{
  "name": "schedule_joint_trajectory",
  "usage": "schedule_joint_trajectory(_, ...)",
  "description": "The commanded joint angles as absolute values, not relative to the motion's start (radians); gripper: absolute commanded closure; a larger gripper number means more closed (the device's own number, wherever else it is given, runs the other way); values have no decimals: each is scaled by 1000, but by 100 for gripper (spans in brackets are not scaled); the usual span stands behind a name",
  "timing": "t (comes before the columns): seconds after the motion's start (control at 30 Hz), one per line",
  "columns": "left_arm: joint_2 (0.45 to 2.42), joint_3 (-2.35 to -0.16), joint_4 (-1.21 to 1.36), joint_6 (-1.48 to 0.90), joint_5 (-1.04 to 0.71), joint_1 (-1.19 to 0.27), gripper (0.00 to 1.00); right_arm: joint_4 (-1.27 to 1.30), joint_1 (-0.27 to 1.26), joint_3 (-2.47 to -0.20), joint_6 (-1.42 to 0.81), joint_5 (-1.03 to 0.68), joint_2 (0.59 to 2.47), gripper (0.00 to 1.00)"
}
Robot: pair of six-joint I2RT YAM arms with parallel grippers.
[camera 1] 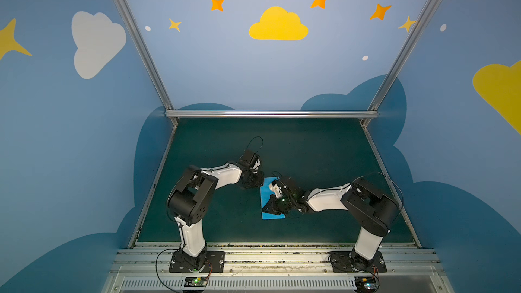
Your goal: Fold a paper plane with a square sheet of paper (fold left side to right side)
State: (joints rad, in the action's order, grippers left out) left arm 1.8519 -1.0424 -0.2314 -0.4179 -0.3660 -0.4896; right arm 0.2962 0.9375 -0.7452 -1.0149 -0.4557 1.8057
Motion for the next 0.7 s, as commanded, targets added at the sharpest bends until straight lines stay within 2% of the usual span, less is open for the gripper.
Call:
schedule_joint_trajectory(0.0,1932,-1084,-293,-395,-321,-459,96,232,951,-690,-1040,-416,1849,100)
schedule_joint_trajectory(0.2,2024,-1209,-359,-345,-296,-383,96,226,953,-683,-1042,-405,1847,100)
schedule_joint_trajectory(0.33,2020,-1261,-395,-330,-328,-348,96,218,952,-683,-1040,-402,1846,100)
schedule_joint_trajectory(0.47,1916,-1229,-402,-336,-365,-361,96,218,953,-680,-1040,-394,1847,100)
schedule_joint_trajectory(0.67,1711,-1064,-319,-424,-420,-436,96,222,953,-684,-1043,-397,1858,100)
